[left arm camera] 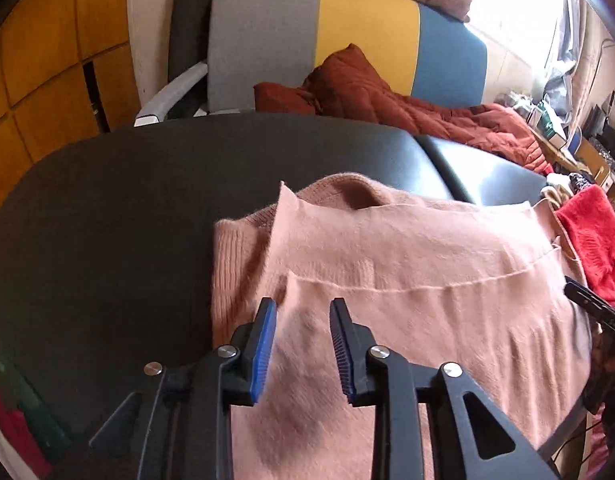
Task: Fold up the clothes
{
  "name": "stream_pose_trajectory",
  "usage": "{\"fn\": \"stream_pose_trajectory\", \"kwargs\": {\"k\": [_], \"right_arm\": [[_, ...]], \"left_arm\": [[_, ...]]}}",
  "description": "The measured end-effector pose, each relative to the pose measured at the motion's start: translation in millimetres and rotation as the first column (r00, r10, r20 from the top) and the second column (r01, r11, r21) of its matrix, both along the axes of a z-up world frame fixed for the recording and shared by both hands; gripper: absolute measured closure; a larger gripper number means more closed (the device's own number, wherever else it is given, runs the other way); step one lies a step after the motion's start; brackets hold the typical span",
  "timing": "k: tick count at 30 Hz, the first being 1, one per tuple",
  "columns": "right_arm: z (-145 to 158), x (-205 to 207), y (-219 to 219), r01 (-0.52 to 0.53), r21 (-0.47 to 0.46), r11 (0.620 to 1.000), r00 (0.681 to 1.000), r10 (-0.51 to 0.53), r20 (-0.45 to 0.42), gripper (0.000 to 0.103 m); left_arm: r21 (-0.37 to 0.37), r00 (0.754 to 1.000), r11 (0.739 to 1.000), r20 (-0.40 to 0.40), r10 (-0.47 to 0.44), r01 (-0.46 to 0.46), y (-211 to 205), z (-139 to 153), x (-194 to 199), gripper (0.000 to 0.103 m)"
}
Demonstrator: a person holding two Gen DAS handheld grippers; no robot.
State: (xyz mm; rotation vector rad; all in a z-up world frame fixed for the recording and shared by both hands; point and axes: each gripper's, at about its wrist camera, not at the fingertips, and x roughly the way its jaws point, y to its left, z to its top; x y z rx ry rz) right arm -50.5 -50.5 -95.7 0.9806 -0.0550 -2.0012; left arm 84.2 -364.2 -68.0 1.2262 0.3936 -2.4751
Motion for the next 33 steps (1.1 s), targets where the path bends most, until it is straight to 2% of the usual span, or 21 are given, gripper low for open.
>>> {"fn": "stream_pose_trajectory", "kwargs": {"k": [8, 9, 10, 11, 14, 18, 22, 28, 33], "right_arm": [[-0.8, -1.1, 1.5, -0.009, -0.023, 1.000, 1.000, 0.009, 0.014, 0.045], [-1.0, -1.1, 1.7, -0.009, -0.024, 1.000, 1.000, 0.009, 0.015, 0.045], [-1.1, -1.0, 1.7, -0.009, -0.025, 1.000, 1.000, 0.010, 0.015, 0.045], [-1.2, -1.1, 1.4, -0.010, -0.025, 1.000, 1.000, 0.010, 0.015, 0.045], [-1.1, -0.9, 0.9, -0.012, -0.022, 1.000, 1.000, 0.012, 0.014, 0.044], [1.2, -0.7, -1.5, -0.010, 0.000, 1.000, 1.000, 0.010, 0.010, 0.044], [11.8, -0.4, -7.8, -0.002, 0.053, 0.999, 1.000, 0.001, 0.016, 0.045], [30.9, -2.4, -13.9, -0.001, 0.080, 0.997, 0.999, 0.004, -0.047, 0.045], [31.4, -11.1, -18.6, 0.014, 0.134, 0.991, 0.995, -0.001, -0.098, 0.045]], "left_arm": [[0.019, 0.995, 0.999, 0.091, -0.045, 0.044, -12.7, -25.5, -26.7, 0.072], [0.028, 0.995, 0.999, 0.084, -0.049, 0.047, -12.9, -25.6, -26.7, 0.075], [0.035, 0.996, 0.998, 0.076, -0.054, 0.051, -13.1, -25.6, -26.7, 0.090], [0.038, 0.996, 0.998, 0.074, -0.058, 0.055, -11.8, -25.8, -25.9, 0.100], [0.018, 0.996, 0.998, 0.068, -0.058, 0.057, -7.3, -24.1, -23.2, 0.101], [0.019, 1.000, 1.000, -0.015, 0.010, -0.010, -9.8, -11.0, -9.9, 0.101], [0.014, 0.993, 0.997, -0.088, 0.082, -0.081, -19.6, 4.6, 2.9, 0.101], [0.009, 0.991, 0.995, -0.083, 0.102, -0.102, -23.4, 0.2, -0.2, 0.101], [0.009, 0.992, 0.994, -0.068, 0.109, -0.109, -21.1, -9.7, -2.6, 0.101]]}}
